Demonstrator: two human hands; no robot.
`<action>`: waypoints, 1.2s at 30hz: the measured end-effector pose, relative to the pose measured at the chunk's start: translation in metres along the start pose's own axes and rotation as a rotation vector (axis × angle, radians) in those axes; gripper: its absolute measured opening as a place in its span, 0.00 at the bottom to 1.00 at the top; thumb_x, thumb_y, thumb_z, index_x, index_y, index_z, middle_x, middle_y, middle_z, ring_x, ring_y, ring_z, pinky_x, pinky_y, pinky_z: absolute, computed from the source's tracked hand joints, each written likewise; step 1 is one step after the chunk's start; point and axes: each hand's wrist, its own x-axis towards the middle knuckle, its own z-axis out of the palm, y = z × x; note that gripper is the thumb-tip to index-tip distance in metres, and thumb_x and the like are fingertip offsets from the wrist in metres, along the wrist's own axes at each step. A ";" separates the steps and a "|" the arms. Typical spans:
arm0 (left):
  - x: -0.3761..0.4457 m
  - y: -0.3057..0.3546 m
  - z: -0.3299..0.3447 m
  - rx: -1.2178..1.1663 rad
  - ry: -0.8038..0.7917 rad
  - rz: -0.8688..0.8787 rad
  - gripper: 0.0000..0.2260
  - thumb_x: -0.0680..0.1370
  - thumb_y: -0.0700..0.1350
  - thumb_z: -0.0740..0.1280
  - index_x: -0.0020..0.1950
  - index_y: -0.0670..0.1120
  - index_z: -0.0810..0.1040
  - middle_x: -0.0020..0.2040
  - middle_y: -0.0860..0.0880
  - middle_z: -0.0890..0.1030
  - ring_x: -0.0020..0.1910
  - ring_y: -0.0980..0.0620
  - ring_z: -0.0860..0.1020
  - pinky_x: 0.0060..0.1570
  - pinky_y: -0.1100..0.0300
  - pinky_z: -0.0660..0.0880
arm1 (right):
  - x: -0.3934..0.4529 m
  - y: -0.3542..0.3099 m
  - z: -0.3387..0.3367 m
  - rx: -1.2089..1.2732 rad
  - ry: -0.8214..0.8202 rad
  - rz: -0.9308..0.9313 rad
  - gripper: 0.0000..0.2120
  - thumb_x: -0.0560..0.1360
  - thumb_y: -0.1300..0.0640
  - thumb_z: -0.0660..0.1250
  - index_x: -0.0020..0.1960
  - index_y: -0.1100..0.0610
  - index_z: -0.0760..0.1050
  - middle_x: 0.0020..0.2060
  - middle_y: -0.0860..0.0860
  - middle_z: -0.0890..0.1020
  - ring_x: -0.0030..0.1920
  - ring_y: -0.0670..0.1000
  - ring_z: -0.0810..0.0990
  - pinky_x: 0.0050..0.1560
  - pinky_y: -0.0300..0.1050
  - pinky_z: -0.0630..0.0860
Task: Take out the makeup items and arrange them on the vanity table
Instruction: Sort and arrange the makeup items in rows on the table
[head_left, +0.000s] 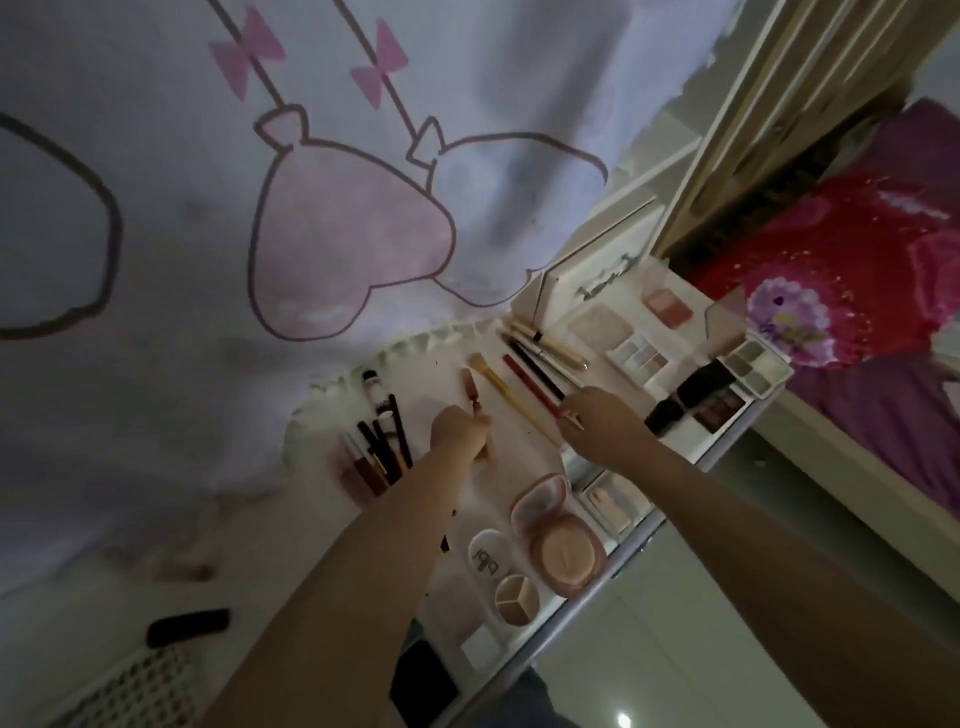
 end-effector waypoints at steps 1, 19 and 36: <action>0.004 0.000 0.006 0.004 -0.007 -0.010 0.17 0.79 0.49 0.60 0.48 0.35 0.80 0.44 0.41 0.83 0.42 0.45 0.80 0.46 0.59 0.77 | 0.005 0.005 0.001 -0.007 -0.002 -0.009 0.12 0.76 0.60 0.57 0.54 0.64 0.76 0.53 0.61 0.77 0.53 0.59 0.76 0.52 0.46 0.70; -0.045 -0.067 -0.067 0.286 0.364 0.251 0.10 0.79 0.41 0.58 0.53 0.37 0.76 0.51 0.40 0.78 0.50 0.44 0.75 0.47 0.58 0.69 | 0.054 -0.067 0.059 -0.150 -0.424 -0.213 0.16 0.76 0.54 0.61 0.59 0.62 0.72 0.59 0.57 0.76 0.60 0.55 0.73 0.57 0.44 0.69; -0.097 -0.107 -0.112 0.307 0.294 0.391 0.13 0.78 0.41 0.60 0.62 0.40 0.71 0.57 0.41 0.75 0.53 0.46 0.74 0.49 0.59 0.70 | 0.023 -0.122 0.054 0.259 -0.166 -0.063 0.08 0.74 0.58 0.65 0.45 0.60 0.67 0.35 0.53 0.76 0.30 0.48 0.73 0.28 0.37 0.68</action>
